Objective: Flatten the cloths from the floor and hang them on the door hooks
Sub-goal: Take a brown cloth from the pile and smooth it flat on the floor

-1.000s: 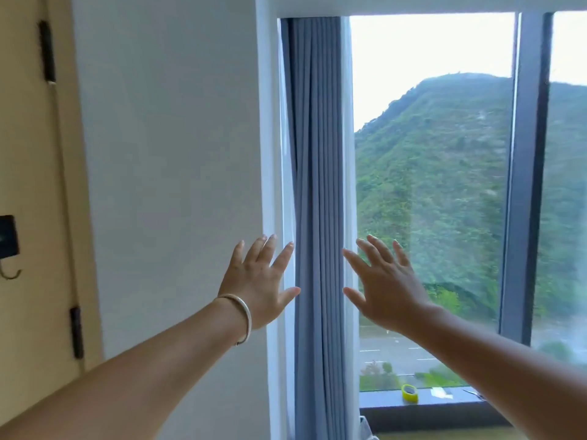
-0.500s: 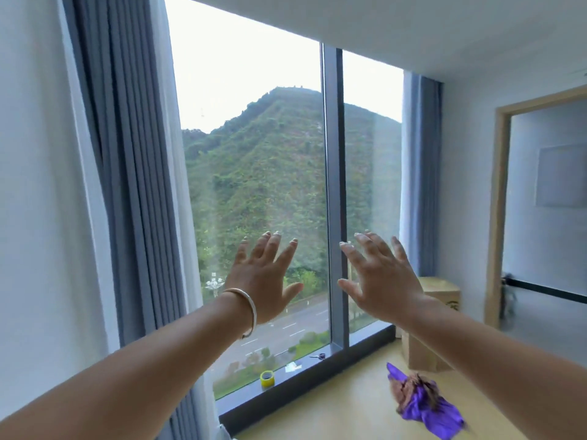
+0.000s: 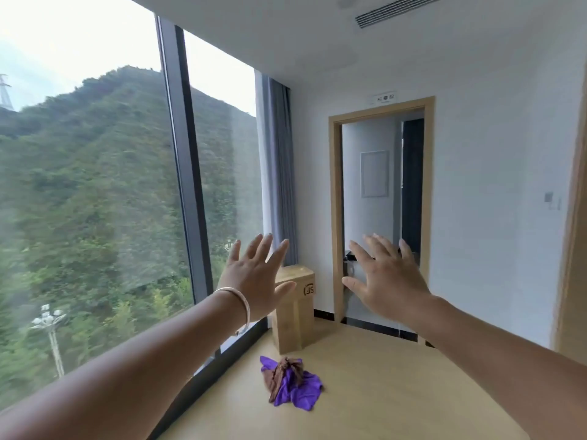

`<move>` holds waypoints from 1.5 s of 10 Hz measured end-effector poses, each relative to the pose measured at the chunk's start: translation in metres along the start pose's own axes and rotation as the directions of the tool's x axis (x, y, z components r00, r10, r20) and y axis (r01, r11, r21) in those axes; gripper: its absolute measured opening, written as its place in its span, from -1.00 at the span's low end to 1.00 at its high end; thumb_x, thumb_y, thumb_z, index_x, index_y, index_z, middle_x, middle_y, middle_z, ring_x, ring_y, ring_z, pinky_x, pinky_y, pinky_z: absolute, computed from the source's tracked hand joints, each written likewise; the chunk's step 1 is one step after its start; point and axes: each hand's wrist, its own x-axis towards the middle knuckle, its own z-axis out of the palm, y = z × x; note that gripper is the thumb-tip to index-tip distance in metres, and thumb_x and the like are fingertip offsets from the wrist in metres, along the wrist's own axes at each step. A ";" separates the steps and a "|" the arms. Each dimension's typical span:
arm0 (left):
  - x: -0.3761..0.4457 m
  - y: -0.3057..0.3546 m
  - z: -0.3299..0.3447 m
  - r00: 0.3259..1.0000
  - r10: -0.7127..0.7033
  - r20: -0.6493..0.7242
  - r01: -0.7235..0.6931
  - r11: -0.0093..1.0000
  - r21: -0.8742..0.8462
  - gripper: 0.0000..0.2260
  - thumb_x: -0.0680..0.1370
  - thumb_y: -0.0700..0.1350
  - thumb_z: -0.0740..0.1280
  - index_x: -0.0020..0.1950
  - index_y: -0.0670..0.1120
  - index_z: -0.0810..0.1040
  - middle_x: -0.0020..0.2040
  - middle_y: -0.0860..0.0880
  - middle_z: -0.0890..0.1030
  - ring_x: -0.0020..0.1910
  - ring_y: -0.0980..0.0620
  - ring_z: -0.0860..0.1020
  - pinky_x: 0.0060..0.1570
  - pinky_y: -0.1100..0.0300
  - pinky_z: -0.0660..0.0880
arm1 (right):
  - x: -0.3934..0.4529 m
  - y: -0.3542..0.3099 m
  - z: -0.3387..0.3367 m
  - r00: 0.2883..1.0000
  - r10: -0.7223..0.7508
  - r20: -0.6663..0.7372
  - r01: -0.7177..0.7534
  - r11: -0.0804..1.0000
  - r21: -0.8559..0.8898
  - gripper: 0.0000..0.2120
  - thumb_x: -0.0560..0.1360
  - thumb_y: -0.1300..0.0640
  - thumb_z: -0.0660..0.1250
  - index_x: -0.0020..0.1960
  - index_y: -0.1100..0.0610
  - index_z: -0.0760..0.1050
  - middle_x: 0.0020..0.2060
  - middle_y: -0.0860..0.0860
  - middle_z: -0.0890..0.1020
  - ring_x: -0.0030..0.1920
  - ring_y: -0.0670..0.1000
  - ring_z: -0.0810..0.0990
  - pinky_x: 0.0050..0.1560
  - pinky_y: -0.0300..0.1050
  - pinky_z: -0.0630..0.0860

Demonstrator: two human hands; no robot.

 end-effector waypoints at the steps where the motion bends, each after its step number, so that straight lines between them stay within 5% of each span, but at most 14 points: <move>1: 0.033 0.036 0.014 0.997 0.081 -0.009 -0.081 0.995 -0.062 -0.31 0.54 0.35 -0.03 0.56 0.09 -0.21 0.58 -0.05 -0.10 0.55 -0.05 -0.14 0.49 -0.15 -0.15 | -0.008 0.041 0.004 0.996 0.089 0.023 -0.088 0.995 -0.041 -0.32 0.56 -0.31 0.00 0.56 -0.04 -0.06 0.55 0.06 0.06 0.55 0.06 -0.07 0.50 0.23 -0.11; 6: 0.209 0.152 0.124 0.930 0.329 -0.165 -0.360 0.904 -0.231 -0.32 0.54 0.36 -0.06 0.55 0.10 -0.21 0.58 -0.04 -0.09 0.55 -0.07 -0.12 0.46 -0.16 -0.17 | 0.027 0.173 0.066 0.911 0.401 0.091 -0.365 0.890 -0.273 -0.32 0.56 -0.33 -0.07 0.57 -0.06 -0.14 0.57 0.01 -0.04 0.55 0.02 -0.15 0.50 0.19 -0.18; 10: 0.374 0.116 0.224 0.928 0.315 -0.201 -0.357 0.906 -0.227 -0.30 0.53 0.39 -0.09 0.56 0.10 -0.19 0.58 -0.06 -0.05 0.55 -0.12 -0.08 0.45 -0.19 -0.13 | 0.170 0.214 0.153 0.891 0.448 0.073 -0.405 0.857 -0.317 -0.34 0.56 -0.32 -0.06 0.56 -0.06 -0.12 0.56 0.01 -0.01 0.55 0.03 -0.12 0.50 0.19 -0.15; 15: 0.535 0.179 0.347 0.925 0.346 -0.158 -0.375 0.896 -0.237 -0.32 0.54 0.36 -0.07 0.56 0.08 -0.18 0.58 -0.06 -0.05 0.55 -0.10 -0.09 0.47 -0.19 -0.12 | 0.289 0.340 0.287 0.899 0.429 0.089 -0.387 0.872 -0.301 -0.35 0.57 -0.30 -0.04 0.56 -0.06 -0.08 0.56 0.01 0.01 0.54 0.03 -0.09 0.50 0.20 -0.14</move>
